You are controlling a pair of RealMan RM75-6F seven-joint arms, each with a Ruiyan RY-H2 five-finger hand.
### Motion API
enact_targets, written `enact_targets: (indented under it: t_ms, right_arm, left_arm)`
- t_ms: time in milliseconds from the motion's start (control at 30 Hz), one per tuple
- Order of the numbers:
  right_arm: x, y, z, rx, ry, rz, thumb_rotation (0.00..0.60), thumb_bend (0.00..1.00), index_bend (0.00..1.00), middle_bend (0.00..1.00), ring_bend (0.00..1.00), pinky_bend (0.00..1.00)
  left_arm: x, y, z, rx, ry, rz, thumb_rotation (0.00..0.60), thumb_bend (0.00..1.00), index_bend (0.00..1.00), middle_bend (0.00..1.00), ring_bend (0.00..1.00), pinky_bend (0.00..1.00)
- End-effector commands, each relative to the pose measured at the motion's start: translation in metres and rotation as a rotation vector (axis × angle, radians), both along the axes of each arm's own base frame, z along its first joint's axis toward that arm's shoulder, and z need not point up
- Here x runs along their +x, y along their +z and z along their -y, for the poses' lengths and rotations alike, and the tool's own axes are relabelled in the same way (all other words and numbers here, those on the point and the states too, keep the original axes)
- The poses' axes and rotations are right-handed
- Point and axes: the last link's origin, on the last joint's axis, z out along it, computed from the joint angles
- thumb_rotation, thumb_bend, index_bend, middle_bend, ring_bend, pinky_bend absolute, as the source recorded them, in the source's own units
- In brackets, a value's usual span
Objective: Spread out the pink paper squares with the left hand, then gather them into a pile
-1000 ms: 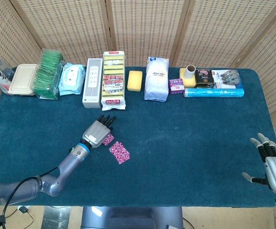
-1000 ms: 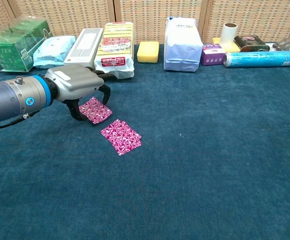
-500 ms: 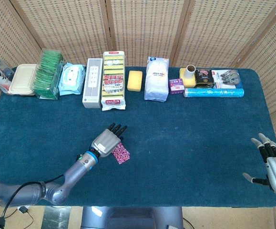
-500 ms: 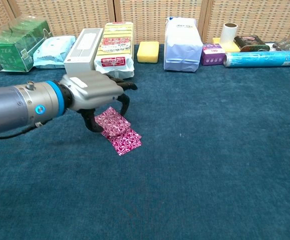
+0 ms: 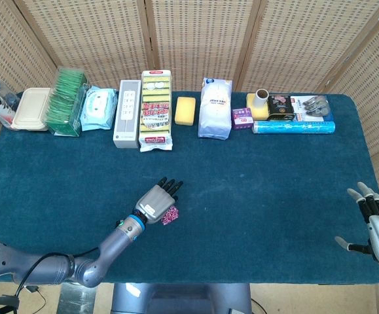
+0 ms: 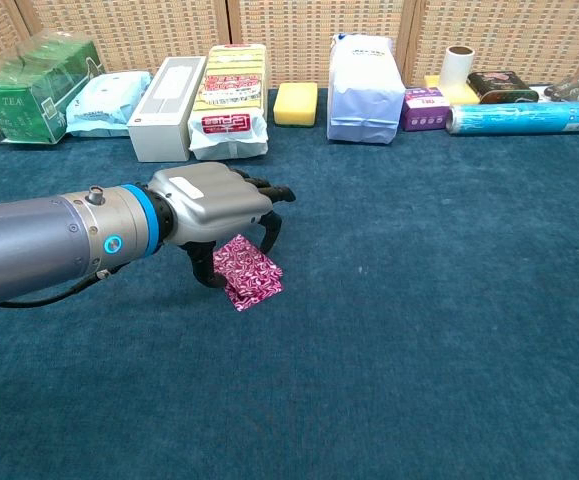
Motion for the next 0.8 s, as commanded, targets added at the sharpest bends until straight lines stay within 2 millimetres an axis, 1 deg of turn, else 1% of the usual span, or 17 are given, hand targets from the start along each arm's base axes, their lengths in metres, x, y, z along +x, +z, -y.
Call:
enact_targets:
  t_ms: [33, 433, 800]
  right_arm:
    - [0.0000, 0.0002, 0.0002, 0.000, 0.000, 0.001, 0.600, 0.00, 0.10, 0.00, 0.00, 0.00]
    - [0.0003, 0.0022, 0.0000, -0.005, 0.000, 0.007, 0.600, 0.00, 0.10, 0.00, 0.00, 0.00]
    - [0.0003, 0.0039, -0.0008, -0.009, 0.003, 0.010, 0.600, 0.00, 0.10, 0.00, 0.00, 0.00]
  left_arm:
    - [0.0041, -0.0006, 0.0023, -0.003, -0.001, -0.007, 0.600, 0.25, 0.41, 0.00, 0.05, 0.10]
    - [0.0097, -0.0012, 0.0057, -0.006, 0.006, -0.036, 0.600, 0.24, 0.41, 0.00, 0.02, 0.10]
    - [0.0109, -0.0007, 0.0066, 0.005, 0.011, -0.059, 0.600, 0.23, 0.30, 0.00, 0.00, 0.10]
